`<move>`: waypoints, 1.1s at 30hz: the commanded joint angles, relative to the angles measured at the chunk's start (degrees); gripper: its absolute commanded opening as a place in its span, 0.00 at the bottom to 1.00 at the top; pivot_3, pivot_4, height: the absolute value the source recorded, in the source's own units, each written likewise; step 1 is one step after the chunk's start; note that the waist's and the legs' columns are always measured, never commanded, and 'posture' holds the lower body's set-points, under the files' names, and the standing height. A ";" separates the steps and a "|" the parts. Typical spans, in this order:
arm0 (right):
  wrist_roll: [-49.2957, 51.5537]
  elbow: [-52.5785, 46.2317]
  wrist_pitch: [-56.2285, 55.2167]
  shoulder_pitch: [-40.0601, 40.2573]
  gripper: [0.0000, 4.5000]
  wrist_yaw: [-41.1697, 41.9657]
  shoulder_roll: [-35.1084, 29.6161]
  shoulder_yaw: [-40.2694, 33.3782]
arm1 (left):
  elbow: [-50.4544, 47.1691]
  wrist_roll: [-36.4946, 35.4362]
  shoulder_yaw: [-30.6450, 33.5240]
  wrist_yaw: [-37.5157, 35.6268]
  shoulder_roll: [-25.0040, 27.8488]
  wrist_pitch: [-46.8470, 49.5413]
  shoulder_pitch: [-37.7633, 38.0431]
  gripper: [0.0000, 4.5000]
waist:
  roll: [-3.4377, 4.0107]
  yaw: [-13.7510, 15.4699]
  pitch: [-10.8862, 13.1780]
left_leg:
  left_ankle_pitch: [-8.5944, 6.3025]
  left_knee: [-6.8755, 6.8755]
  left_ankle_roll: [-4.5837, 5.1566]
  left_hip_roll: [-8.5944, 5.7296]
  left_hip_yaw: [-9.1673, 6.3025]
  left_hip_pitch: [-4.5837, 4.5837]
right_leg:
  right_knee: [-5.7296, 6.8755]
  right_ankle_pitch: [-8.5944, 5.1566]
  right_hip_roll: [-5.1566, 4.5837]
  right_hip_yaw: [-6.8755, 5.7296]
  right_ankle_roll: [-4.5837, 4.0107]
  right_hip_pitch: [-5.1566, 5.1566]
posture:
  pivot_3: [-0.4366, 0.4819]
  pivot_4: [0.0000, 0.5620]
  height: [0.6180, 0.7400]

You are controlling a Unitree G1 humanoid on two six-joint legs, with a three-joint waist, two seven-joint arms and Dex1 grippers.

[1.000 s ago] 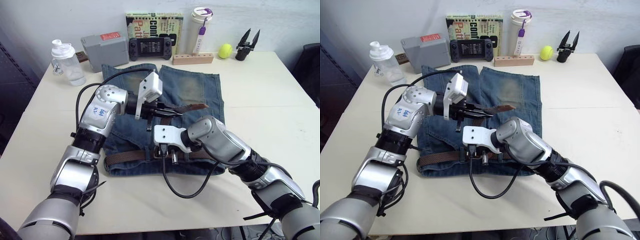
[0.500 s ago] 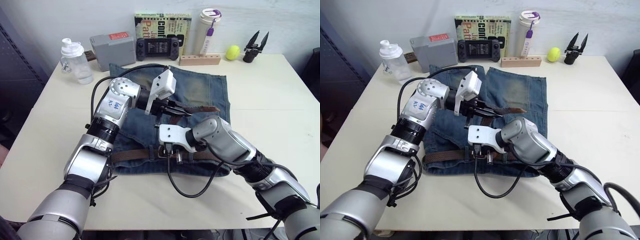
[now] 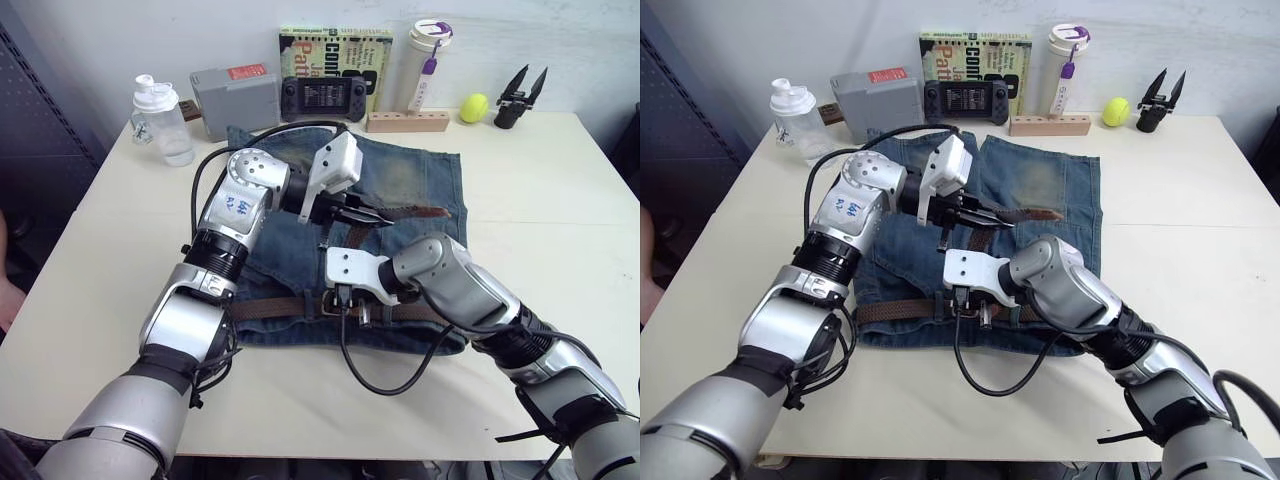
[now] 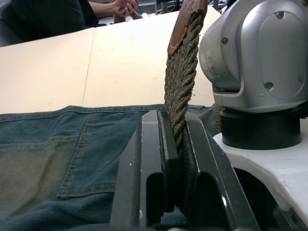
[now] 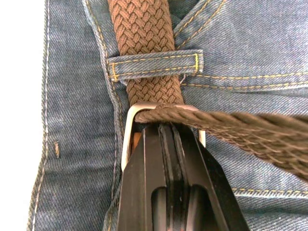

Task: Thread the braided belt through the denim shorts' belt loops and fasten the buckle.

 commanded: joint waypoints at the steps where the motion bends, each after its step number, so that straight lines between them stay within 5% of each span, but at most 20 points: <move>1: 0.43 3.51 1.77 6.26 0.01 3.32 2.94 13.27 | -4.14 -3.55 5.18 4.43 -1.83 -3.33 -7.32 0.00 | -0.01 -0.23 0.00 | 0.00 0.00 0.00 0.02 0.00 -0.02 | 0.00 0.00 0.01 -0.02 0.00 -0.02 | 0.48 0.27 0.92; 7: -0.65 3.91 1.52 6.47 0.01 4.10 3.00 12.66 | -4.17 -3.45 5.88 4.63 0.33 -3.01 -6.54 0.00 | 0.04 -1.04 0.02 | 0.00 -0.20 0.00 0.05 -0.02 -0.03 | 0.16 -0.01 0.02 0.02 -0.02 -0.31 | 0.48 0.27 0.92; 23: -1.59 3.56 1.47 7.01 0.01 5.28 3.46 13.00 | -0.90 -4.61 6.63 7.29 -7.69 -6.00 -13.91 0.00 | 0.03 -0.85 0.02 | 0.00 -0.10 0.00 0.04 0.03 -0.06 | 0.16 -0.01 0.00 0.03 -0.02 -0.27 | 0.48 0.27 0.92; 28: -1.87 3.87 1.61 7.10 0.01 4.70 3.70 12.57 | -3.44 -3.89 6.51 7.40 -5.53 -5.18 -10.30 0.00 | 0.03 -0.89 0.02 | 0.01 -0.10 0.00 0.04 0.02 -0.06 | 0.16 -0.01 0.00 0.03 -0.02 -0.27 | 0.48 0.27 0.92; 33: -1.70 1.50 2.77 8.04 0.01 1.63 3.37 8.49 | -13.78 -2.08 8.38 10.53 4.49 -0.12 2.67 0.00 | 0.10 -1.13 -0.02 | 0.00 -0.15 0.00 0.06 -0.07 0.00 | 0.21 -0.01 0.00 0.04 -0.02 -0.28 | 0.48 0.27 0.92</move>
